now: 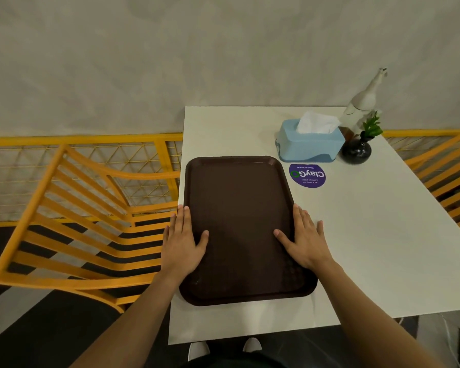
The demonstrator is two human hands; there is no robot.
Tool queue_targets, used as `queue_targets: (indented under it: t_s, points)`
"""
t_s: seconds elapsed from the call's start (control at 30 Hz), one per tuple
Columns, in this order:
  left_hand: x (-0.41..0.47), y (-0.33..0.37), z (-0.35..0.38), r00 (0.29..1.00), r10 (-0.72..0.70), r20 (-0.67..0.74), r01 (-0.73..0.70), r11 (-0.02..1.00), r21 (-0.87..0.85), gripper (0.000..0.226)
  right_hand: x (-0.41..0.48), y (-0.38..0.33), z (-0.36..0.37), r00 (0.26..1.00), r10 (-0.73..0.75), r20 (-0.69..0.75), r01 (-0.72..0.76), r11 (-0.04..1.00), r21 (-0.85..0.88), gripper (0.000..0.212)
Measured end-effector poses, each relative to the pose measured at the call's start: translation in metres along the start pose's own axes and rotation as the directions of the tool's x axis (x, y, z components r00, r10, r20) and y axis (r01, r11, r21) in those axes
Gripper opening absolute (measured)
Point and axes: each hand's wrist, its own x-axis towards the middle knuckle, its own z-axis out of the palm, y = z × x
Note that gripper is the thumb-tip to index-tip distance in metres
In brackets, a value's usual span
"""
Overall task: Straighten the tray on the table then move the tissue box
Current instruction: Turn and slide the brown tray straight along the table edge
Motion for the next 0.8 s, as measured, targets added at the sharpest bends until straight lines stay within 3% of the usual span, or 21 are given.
queue_targets:
  t_s: [0.43,0.6,0.8]
  points:
    - [-0.003,0.002,-0.013,0.999,0.016,-0.038,-0.016,1.000,0.013,0.081,0.003,0.001,-0.003,0.999,0.013,0.030,-0.014,1.000,0.022,0.097]
    - [0.014,0.019,-0.036,0.995,-0.066,-0.078,0.051,0.982,-0.184,0.081,0.007,0.006,-0.016,0.999,0.031,-0.016,-0.027,0.974,0.225,0.096]
    - [0.053,0.085,-0.036,0.996,0.029,-0.081,-0.050,0.965,-0.258,0.079,0.046,0.044,-0.057,0.972,0.145,-0.186,-0.067,0.926,0.371,0.078]
